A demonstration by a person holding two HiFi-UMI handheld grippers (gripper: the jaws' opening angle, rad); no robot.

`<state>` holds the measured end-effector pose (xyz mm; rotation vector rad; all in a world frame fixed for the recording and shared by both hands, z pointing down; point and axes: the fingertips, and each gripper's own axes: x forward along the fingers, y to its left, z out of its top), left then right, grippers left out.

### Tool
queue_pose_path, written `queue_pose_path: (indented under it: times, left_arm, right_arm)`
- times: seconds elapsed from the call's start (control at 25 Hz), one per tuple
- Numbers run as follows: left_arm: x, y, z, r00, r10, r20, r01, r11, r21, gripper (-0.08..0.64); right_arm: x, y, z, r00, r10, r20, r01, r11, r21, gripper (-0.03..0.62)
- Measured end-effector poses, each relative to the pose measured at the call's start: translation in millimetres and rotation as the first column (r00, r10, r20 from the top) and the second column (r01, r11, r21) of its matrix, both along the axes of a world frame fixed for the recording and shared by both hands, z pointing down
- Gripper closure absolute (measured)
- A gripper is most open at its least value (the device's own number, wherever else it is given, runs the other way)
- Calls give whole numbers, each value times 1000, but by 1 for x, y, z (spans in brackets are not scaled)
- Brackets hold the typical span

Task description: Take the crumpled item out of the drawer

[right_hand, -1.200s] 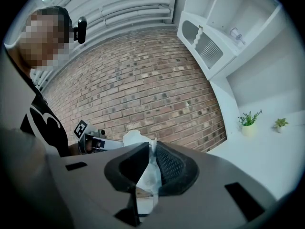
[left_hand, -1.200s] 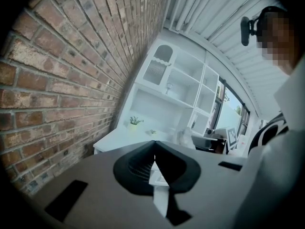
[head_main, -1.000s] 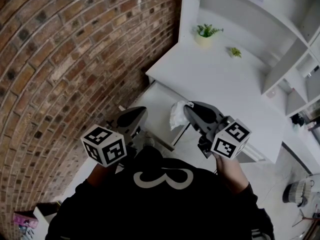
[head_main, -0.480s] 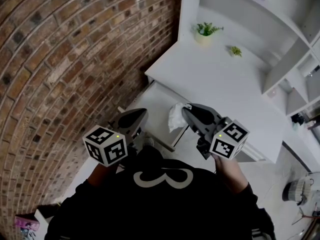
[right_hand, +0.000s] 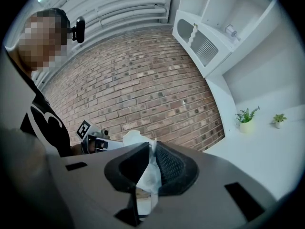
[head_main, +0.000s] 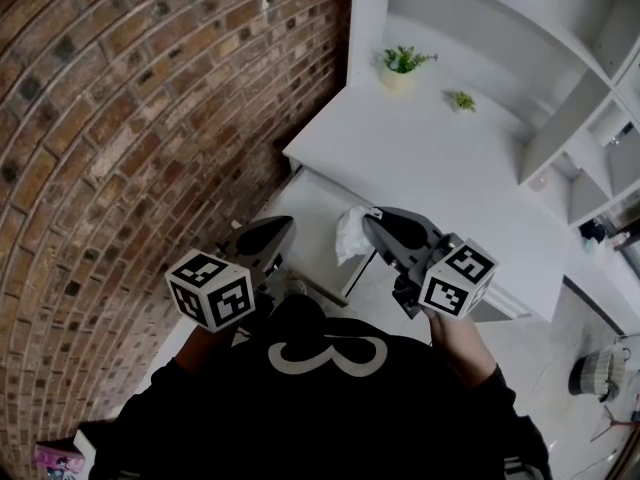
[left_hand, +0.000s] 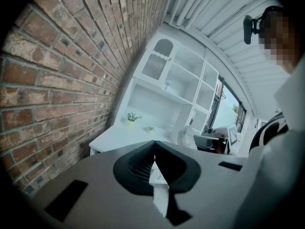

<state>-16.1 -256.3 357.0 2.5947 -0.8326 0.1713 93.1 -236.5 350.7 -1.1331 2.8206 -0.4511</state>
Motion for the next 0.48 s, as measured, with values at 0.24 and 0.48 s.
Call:
queue_pose_path:
  times: [0.24, 0.48]
  left_arm:
    - [8, 0, 1, 1000, 21, -4, -21, 1000, -1, 557]
    - [3, -1, 2, 1000, 10, -4, -10, 1000, -5, 557]
  right_arm:
    - [5, 1, 1, 1000, 14, -4, -14, 1000, 0, 534]
    - [4, -1, 2, 1000, 17, -7, -17, 1000, -3, 534]
